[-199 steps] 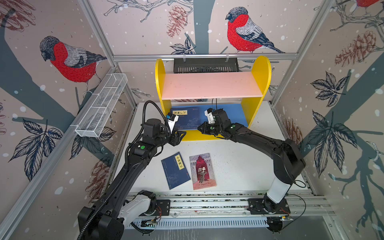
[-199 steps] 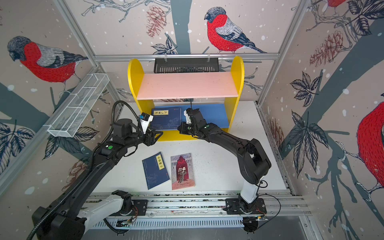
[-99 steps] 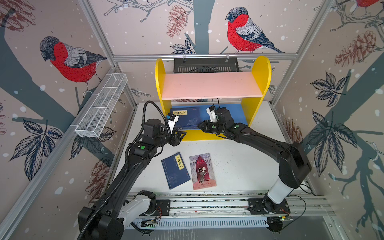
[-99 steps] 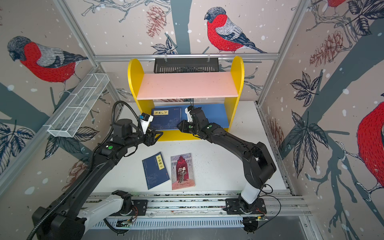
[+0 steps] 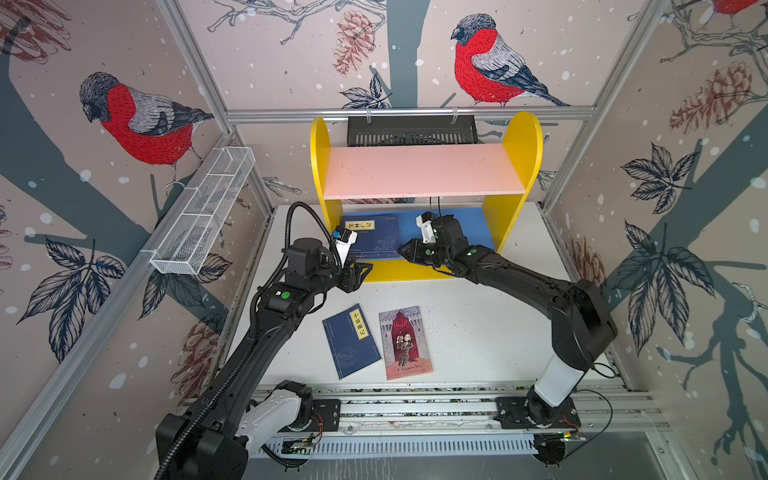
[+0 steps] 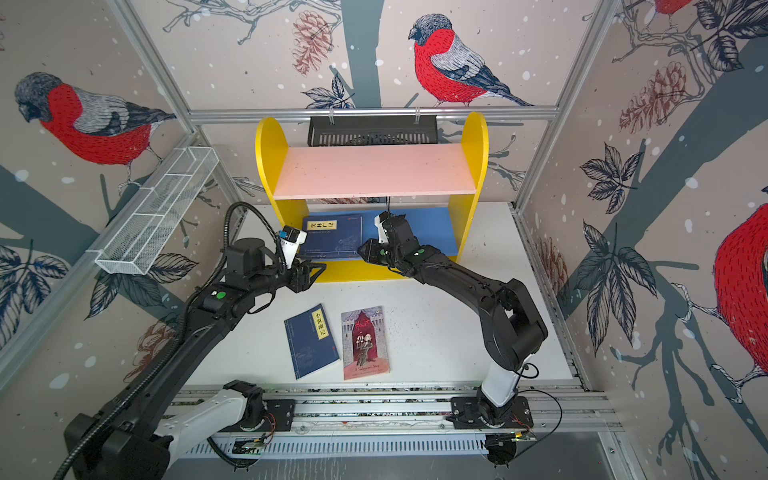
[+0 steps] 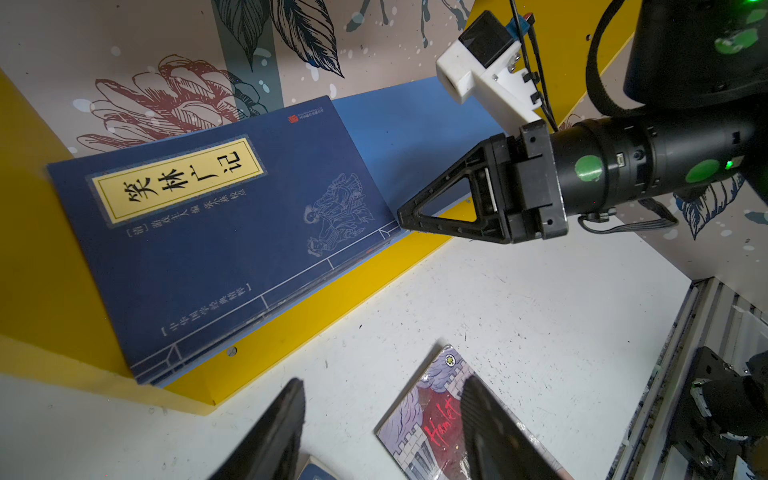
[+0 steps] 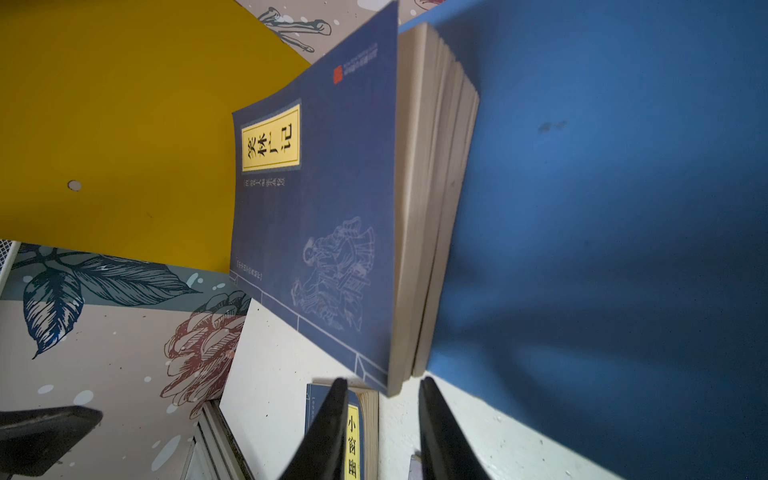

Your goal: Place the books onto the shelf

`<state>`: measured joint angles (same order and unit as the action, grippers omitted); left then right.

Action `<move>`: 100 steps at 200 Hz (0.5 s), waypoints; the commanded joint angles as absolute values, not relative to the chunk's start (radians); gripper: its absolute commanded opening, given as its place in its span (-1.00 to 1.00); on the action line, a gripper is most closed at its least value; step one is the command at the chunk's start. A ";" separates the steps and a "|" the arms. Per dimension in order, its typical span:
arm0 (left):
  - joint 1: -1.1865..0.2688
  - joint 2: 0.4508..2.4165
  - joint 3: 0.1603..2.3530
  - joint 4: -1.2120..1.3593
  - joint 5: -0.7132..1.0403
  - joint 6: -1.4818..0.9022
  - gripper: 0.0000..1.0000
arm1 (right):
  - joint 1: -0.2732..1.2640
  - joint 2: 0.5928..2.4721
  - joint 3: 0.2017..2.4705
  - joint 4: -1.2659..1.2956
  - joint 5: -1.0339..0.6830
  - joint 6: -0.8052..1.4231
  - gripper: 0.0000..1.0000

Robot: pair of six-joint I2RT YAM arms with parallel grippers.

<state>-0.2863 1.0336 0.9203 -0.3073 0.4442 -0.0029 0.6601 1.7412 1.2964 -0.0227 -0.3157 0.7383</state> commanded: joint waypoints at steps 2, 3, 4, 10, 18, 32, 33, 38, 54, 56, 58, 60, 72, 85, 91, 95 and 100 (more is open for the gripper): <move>-0.286 1.026 0.920 -0.281 0.453 -0.003 0.21 | 0.657 1.750 1.307 0.019 -0.333 0.752 -0.38; -0.285 1.026 0.920 -0.280 0.453 -0.003 0.21 | 0.658 1.750 1.307 0.019 -0.333 0.752 -0.38; -0.286 1.026 0.920 -0.280 0.453 -0.003 0.21 | 0.657 1.751 1.309 0.019 -0.334 0.752 -0.38; -0.287 1.027 0.919 -0.279 0.453 -0.004 0.21 | 0.657 1.754 1.313 0.018 -0.337 0.752 -0.38; -0.286 1.026 0.919 -0.278 0.453 -0.003 0.21 | 0.655 1.759 1.318 0.018 -0.341 0.752 -0.39; -0.286 1.026 0.919 -0.279 0.453 -0.003 0.21 | 0.654 1.767 1.327 0.019 -0.349 0.752 -0.40; -0.287 1.027 0.919 -0.279 0.453 -0.003 0.21 | 0.655 1.767 1.327 0.020 -0.349 0.752 -0.40; -0.287 1.027 0.919 -0.279 0.452 -0.002 0.21 | 0.654 1.770 1.331 0.020 -0.352 0.752 -0.40; -0.286 1.026 0.920 -0.279 0.445 0.000 0.21 | 0.655 1.778 1.337 0.020 -0.359 0.753 -0.42; -0.287 1.025 0.919 -0.280 0.444 0.000 0.21 | 0.655 1.778 1.337 0.021 -0.359 0.753 -0.42; -0.286 1.026 0.919 -0.279 0.444 0.000 0.21 | 0.655 1.779 1.338 0.022 -0.359 0.754 -0.42; -0.287 1.025 0.919 -0.280 0.443 0.000 0.21 | 0.655 1.779 1.338 0.022 -0.360 0.755 -0.42; -0.286 1.025 0.919 -0.279 0.435 0.001 0.21 | 0.655 1.782 1.340 0.024 -0.365 0.755 -0.43; -0.286 1.025 0.918 -0.280 0.423 0.003 0.21 | 0.654 1.785 1.343 0.025 -0.373 0.755 -0.43; -0.286 1.026 0.917 -0.279 0.417 0.005 0.21 | 0.655 1.785 1.344 0.026 -0.374 0.754 -0.43; -0.286 1.025 0.916 -0.279 0.414 0.006 0.21 | 0.655 1.786 1.345 0.026 -0.375 0.753 -0.43; -0.286 1.025 0.916 -0.278 0.409 0.006 0.21 | 0.655 1.786 1.344 0.026 -0.376 0.753 -0.43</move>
<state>-0.2863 1.0286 0.9188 -0.3038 0.4377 -0.0025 0.6540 1.7824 1.3342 0.0010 -0.3531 0.7422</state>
